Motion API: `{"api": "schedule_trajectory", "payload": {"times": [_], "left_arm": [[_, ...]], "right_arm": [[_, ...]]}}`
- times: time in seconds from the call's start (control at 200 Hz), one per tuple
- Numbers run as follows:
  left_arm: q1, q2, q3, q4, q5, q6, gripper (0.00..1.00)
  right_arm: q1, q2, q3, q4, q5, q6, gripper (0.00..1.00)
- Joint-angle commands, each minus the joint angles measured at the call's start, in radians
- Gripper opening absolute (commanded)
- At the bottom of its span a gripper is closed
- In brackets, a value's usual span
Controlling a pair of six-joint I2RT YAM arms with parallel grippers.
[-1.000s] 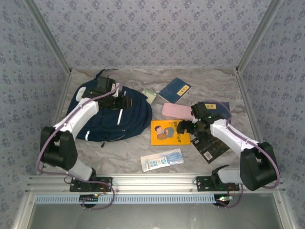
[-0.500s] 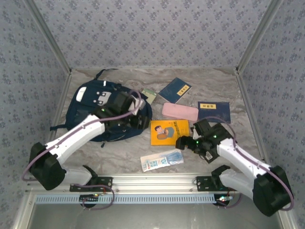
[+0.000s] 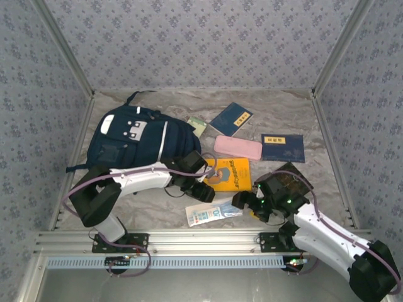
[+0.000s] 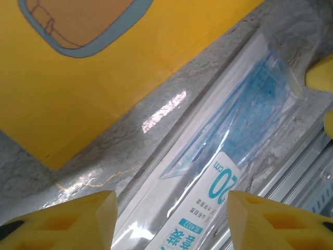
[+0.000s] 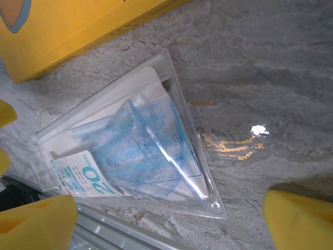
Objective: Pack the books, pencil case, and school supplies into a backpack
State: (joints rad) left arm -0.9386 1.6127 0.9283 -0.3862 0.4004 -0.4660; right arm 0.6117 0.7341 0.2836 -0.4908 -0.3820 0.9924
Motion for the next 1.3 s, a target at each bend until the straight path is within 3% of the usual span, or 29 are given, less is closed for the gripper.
{"api": "schedule_trajectory", "payload": {"times": [0.0,0.16,0.35,0.5,0.59,0.66,1.294], "left_arm": [[-0.015,0.015,-0.028,0.035,0.035,-0.01,0.56],[-0.029,0.006,-0.034,-0.016,-0.026,0.025,0.54],[-0.028,-0.147,-0.041,-0.116,-0.151,0.035,0.51],[-0.028,-0.253,-0.121,-0.1,-0.06,-0.008,0.43],[-0.029,-0.272,-0.19,-0.06,0.027,-0.04,0.29],[-0.029,-0.284,-0.239,-0.033,0.05,-0.057,0.23],[-0.029,-0.173,-0.316,0.019,-0.017,-0.055,0.23]], "right_arm": [[0.02,-0.026,-0.062,0.003,-0.086,0.083,0.93],[0.025,-0.051,-0.096,0.076,-0.123,0.124,0.89],[0.025,-0.068,-0.094,0.032,-0.1,0.108,0.88],[0.024,-0.076,-0.095,0.027,-0.105,0.097,0.87],[0.023,-0.074,-0.094,0.053,-0.117,0.095,0.87],[0.025,-0.069,-0.091,0.078,-0.13,0.099,0.87],[0.054,-0.047,-0.04,0.102,-0.183,0.058,0.85]]}}
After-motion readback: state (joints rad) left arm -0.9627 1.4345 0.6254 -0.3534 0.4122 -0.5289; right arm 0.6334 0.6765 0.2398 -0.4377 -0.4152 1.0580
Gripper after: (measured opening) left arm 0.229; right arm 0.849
